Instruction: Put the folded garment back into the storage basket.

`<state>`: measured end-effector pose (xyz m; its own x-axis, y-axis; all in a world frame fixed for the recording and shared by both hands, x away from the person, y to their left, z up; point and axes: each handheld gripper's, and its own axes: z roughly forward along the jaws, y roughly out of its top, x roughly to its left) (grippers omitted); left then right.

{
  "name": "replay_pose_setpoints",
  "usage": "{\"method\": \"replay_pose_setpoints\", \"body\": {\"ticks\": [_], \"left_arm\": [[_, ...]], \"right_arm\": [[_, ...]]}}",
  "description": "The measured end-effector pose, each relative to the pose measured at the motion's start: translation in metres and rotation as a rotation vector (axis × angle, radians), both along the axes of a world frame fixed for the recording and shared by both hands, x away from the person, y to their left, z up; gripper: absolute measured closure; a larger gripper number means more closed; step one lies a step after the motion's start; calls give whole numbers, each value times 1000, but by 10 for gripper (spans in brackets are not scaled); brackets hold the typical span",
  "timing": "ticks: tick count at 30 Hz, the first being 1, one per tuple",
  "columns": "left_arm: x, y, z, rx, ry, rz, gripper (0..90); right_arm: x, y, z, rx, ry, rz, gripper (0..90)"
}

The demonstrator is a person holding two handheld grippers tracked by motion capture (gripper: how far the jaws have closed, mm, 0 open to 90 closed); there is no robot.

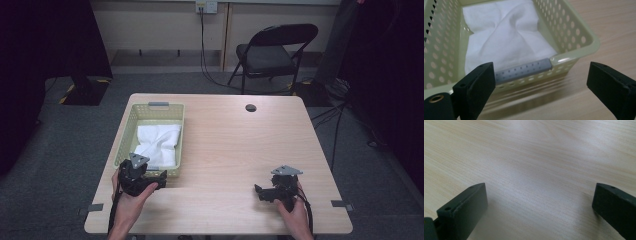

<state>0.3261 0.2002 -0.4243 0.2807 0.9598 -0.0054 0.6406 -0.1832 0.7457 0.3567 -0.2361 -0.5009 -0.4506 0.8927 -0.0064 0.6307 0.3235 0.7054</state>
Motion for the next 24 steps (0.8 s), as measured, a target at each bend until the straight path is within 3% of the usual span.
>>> {"method": "replay_pose_setpoints", "body": {"ticks": [7,13,17,19,24], "left_arm": [[-9,1,-10,21,22,-11,74],[-15,1,-22,42,64,-24,71],[-14,-2,-33,61,80,-19,71],[-12,-3,-38,66,106,-32,72],[-9,-2,-44,79,122,-26,71]], "right_arm": [[0,0,0,0,1,-1,0],[0,0,0,0,1,-1,0],[0,0,0,0,1,-1,0],[0,0,0,1,1,-1,0],[0,0,0,1,1,-1,0]]}}
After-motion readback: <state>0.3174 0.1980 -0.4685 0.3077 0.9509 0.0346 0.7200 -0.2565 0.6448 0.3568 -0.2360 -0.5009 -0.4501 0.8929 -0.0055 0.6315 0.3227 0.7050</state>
